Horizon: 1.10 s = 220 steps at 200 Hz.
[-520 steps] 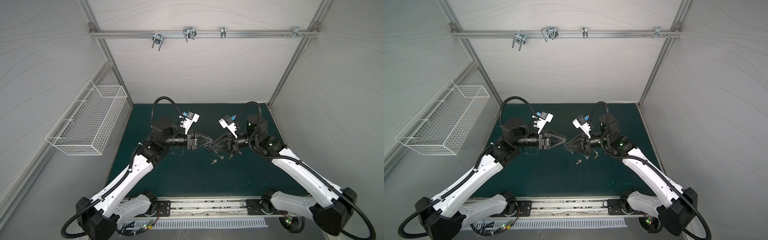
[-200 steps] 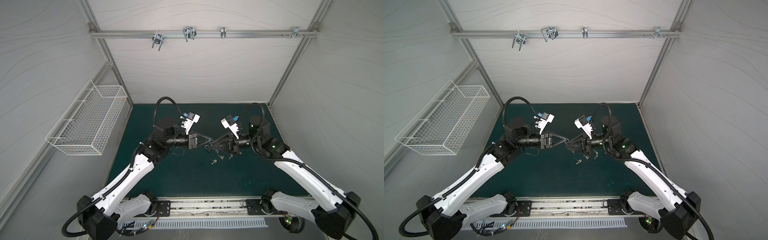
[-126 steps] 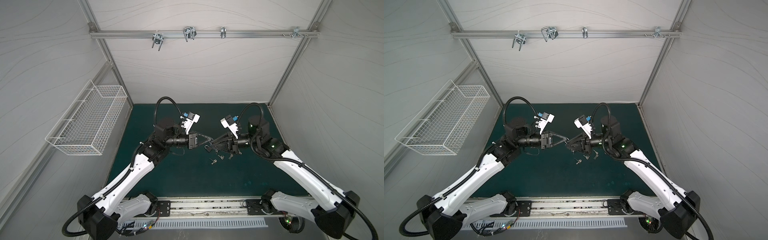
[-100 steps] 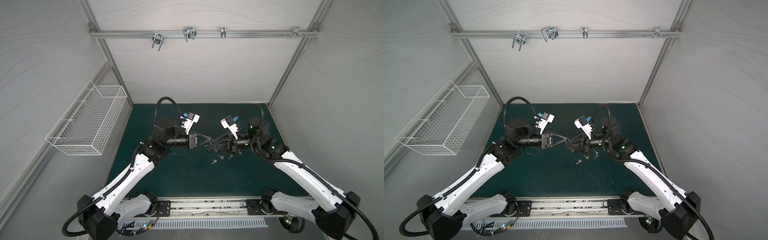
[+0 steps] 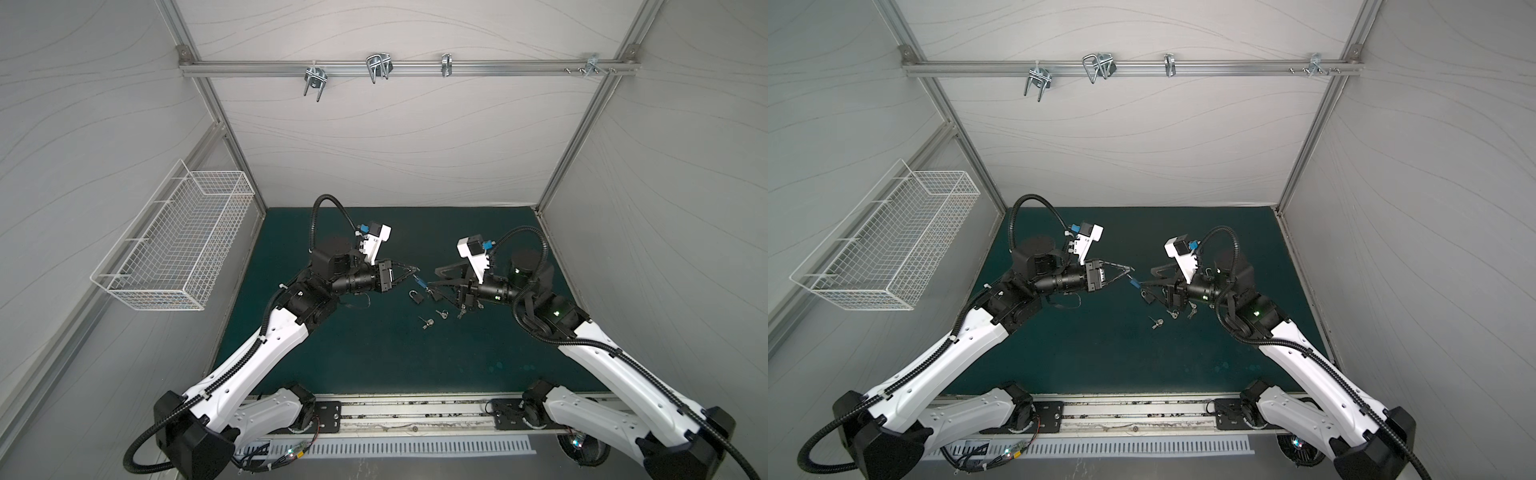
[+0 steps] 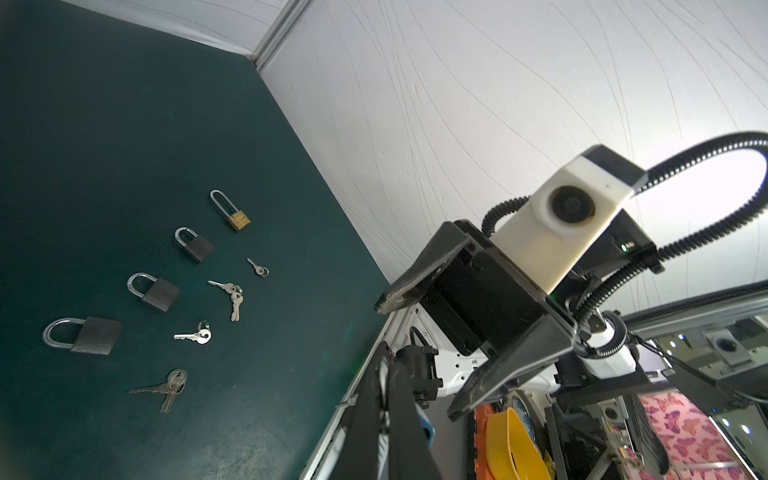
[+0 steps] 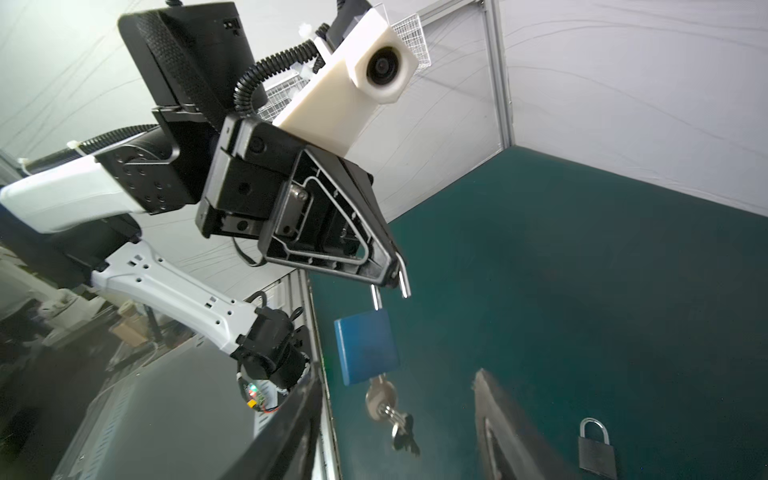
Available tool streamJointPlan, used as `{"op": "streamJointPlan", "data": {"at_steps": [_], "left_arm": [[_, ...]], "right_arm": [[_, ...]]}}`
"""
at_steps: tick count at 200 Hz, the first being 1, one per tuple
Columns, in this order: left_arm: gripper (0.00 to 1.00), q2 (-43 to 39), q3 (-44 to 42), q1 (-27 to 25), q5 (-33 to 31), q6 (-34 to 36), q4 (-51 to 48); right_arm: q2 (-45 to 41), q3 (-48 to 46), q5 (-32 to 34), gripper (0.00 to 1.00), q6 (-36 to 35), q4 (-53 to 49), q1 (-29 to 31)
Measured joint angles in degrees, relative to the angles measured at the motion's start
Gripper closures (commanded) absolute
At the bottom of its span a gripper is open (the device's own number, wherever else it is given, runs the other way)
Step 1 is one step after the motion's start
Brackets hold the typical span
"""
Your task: Lock with the key
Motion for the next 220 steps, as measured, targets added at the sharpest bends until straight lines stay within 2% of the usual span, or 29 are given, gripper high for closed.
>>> {"op": "streamJointPlan", "data": {"at_steps": [14,24,55,91,104,128,142,220], "left_arm": [[1.0,-0.4,0.0,0.0,-2.0,-1.2,-0.3],[1.0,-0.6,0.0,0.0,-3.1,-2.4,-0.3],[1.0,-0.6,-0.1,0.0,-4.5,-5.3,0.2],[1.0,-0.5,-0.1,0.0,-4.5,-6.8,0.9],[1.0,-0.5,-0.1,0.0,-4.5,-7.0,0.9],[1.0,-0.5,-0.1,0.0,-4.4,-7.0,1.2],[1.0,-0.5,-0.1,0.0,-4.2,-7.1,1.4],[1.0,-0.5,-0.1,0.0,-2.9,-7.2,2.5]], "right_arm": [[-0.7,-0.7,2.4,0.24,-2.2,0.5,1.6],[-1.1,-1.6,3.9,0.23,-3.9,1.6,2.9],[-0.9,-5.0,7.3,0.24,-8.9,6.3,5.2],[3.2,-3.9,8.8,0.28,-11.2,8.2,5.4],[4.2,-3.3,8.9,0.3,-11.6,8.7,5.5],[4.5,-3.0,9.5,0.41,-11.5,9.3,5.7],[4.4,-2.9,9.9,0.44,-11.0,9.8,5.7],[4.4,-2.5,9.4,0.4,-8.1,10.0,5.7]]}}
